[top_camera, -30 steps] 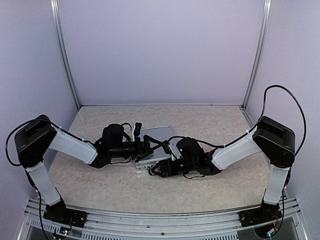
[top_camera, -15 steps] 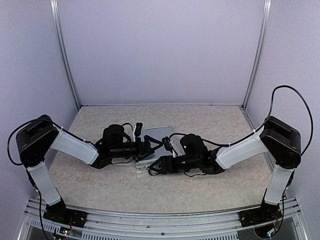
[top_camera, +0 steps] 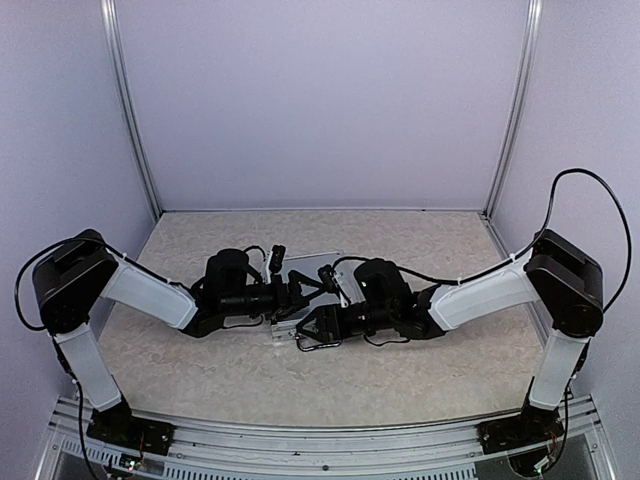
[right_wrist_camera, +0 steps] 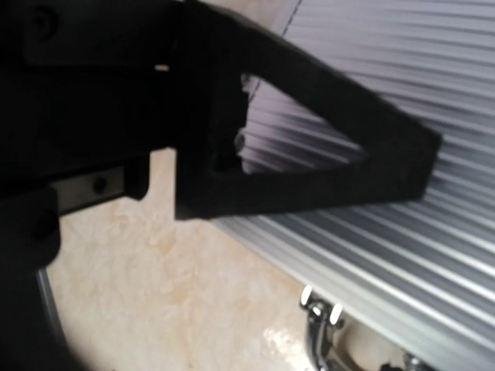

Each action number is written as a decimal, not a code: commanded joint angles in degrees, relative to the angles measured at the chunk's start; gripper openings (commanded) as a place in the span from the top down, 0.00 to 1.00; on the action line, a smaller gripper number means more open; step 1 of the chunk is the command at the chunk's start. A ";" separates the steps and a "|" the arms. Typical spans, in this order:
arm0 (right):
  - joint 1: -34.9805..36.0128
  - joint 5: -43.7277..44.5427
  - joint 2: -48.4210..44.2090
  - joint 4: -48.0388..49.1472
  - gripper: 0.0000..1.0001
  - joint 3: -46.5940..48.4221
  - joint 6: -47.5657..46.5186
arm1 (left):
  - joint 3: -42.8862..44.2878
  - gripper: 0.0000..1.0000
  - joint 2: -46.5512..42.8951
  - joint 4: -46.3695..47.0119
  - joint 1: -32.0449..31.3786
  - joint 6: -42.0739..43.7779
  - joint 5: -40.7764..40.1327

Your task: Pack up texas hold em set

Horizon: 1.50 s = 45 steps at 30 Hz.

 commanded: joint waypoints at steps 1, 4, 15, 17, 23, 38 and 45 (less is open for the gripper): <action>-0.12 1.96 -0.86 -3.99 0.28 2.40 -2.59 | -0.14 0.07 1.91 -5.71 -0.42 0.42 -0.77; -0.13 3.32 0.83 -5.12 0.28 3.15 -2.69 | -0.31 0.07 2.04 -5.72 -0.50 0.45 -0.72; -0.19 4.12 4.42 -6.26 0.28 2.58 -2.94 | -1.13 0.07 1.70 -5.20 -0.51 0.28 -0.81; -0.12 4.57 4.06 -6.96 0.28 2.73 -3.55 | -1.22 0.07 1.73 -5.06 -0.51 0.22 -0.73; -0.03 7.91 -1.40 -8.94 0.28 1.78 -7.02 | -1.09 0.07 2.05 -4.97 -0.51 0.14 -0.71; 1.78 5.05 -2.01 -3.58 0.32 -3.69 -3.11 | -0.38 0.07 2.79 -4.55 -0.59 -0.23 -0.13; 2.43 5.30 3.27 -3.11 0.41 -1.08 -3.57 | 0.09 0.07 2.62 -5.55 -0.51 0.25 -0.32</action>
